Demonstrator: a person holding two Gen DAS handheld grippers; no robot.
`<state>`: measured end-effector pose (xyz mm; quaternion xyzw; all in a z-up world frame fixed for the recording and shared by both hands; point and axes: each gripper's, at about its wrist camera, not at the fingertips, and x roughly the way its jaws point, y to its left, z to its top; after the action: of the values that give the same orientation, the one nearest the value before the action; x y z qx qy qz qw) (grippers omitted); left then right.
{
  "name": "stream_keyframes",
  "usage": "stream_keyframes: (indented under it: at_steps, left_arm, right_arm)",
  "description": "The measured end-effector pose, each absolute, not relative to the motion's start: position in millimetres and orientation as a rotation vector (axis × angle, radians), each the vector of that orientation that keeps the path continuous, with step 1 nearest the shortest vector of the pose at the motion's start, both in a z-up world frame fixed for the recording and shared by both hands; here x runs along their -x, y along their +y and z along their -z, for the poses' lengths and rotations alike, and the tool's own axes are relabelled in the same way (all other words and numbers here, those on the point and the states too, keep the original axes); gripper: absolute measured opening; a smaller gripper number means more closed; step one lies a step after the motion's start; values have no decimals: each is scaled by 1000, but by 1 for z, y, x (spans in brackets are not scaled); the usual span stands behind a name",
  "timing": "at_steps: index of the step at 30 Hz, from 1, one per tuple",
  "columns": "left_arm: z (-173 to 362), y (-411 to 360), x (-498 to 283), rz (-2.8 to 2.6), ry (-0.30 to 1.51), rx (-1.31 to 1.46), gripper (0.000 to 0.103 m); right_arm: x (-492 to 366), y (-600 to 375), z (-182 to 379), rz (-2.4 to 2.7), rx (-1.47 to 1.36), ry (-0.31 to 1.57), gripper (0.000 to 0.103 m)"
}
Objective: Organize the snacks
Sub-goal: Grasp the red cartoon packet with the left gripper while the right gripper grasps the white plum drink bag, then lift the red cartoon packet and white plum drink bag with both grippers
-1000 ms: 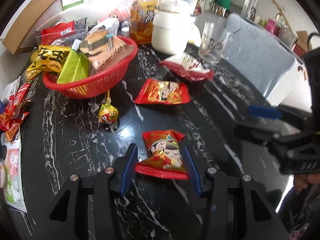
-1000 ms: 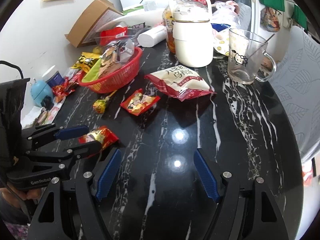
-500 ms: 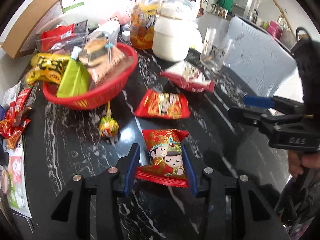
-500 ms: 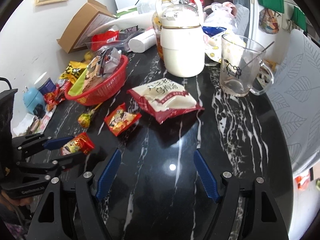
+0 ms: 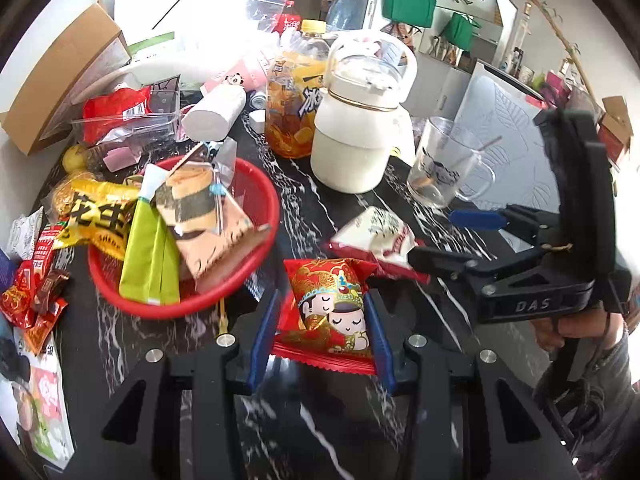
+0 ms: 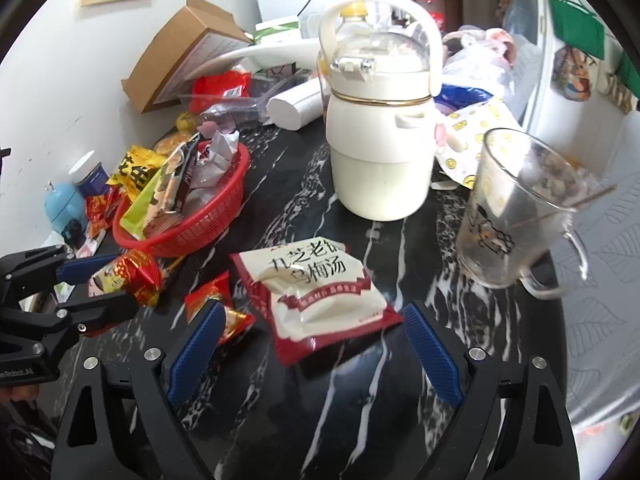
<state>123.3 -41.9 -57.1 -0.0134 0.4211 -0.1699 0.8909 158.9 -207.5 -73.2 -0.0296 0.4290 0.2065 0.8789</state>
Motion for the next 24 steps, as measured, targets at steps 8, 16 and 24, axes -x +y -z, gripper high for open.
stream_keyframes:
  at_steps: [8,16,24]
  left_arm:
    - [57,-46,-145,346,884,45,42]
    - [58,-44,-149,342,892,46,42]
    - [59,-37,-142,323,895,52,42]
  right_arm:
    - [-202,-203,101,-564,68,1009,94]
    - [-217,-188,122,-599,125,1065,94]
    - [-197,-183,116,-549,177,1007,72]
